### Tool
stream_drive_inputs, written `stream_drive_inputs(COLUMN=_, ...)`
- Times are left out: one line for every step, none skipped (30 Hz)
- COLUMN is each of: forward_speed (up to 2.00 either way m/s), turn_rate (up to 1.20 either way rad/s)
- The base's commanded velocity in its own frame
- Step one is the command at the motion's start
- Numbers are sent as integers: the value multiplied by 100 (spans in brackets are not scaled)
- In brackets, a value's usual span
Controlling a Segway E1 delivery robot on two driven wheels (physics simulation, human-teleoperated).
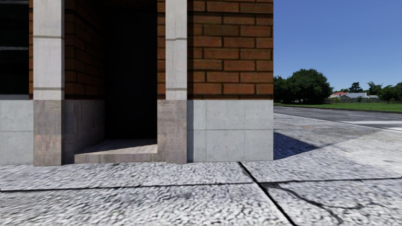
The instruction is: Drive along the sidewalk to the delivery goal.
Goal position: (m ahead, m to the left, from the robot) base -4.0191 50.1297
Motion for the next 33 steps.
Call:
stream_drive_inputs(forward_speed=77, turn_rate=0)
stream_drive_inputs(forward_speed=77, turn_rate=0)
stream_drive_inputs(forward_speed=77, turn_rate=0)
stream_drive_inputs(forward_speed=77, turn_rate=1)
stream_drive_inputs(forward_speed=77, turn_rate=9)
stream_drive_inputs(forward_speed=77, turn_rate=13)
stream_drive_inputs(forward_speed=77, turn_rate=14)
stream_drive_inputs(forward_speed=77, turn_rate=14)
stream_drive_inputs(forward_speed=77, turn_rate=18)
stream_drive_inputs(forward_speed=77, turn_rate=18)
stream_drive_inputs(forward_speed=77, turn_rate=23)
stream_drive_inputs(forward_speed=77, turn_rate=23)
stream_drive_inputs(forward_speed=77, turn_rate=45)
stream_drive_inputs(forward_speed=77, turn_rate=66)
stream_drive_inputs(forward_speed=77, turn_rate=77)
stream_drive_inputs(forward_speed=77, turn_rate=89)
stream_drive_inputs(forward_speed=77, turn_rate=103)
stream_drive_inputs(forward_speed=77, turn_rate=112)
stream_drive_inputs(forward_speed=77, turn_rate=120)
stream_drive_inputs(forward_speed=77, turn_rate=120)
stream_drive_inputs(forward_speed=77, turn_rate=120)
stream_drive_inputs(forward_speed=77, turn_rate=120)
stream_drive_inputs(forward_speed=77, turn_rate=120)
stream_drive_inputs(forward_speed=77, turn_rate=120)
stream_drive_inputs(forward_speed=77, turn_rate=120)
stream_drive_inputs(forward_speed=77, turn_rate=120)
stream_drive_inputs(forward_speed=77, turn_rate=120)
stream_drive_inputs(forward_speed=77, turn_rate=82)
stream_drive_inputs(forward_speed=77, turn_rate=60)
stream_drive_inputs(forward_speed=77, turn_rate=51)
stream_drive_inputs(forward_speed=77, turn_rate=48)
stream_drive_inputs(forward_speed=77, turn_rate=59)
stream_drive_inputs(forward_speed=77, turn_rate=75)
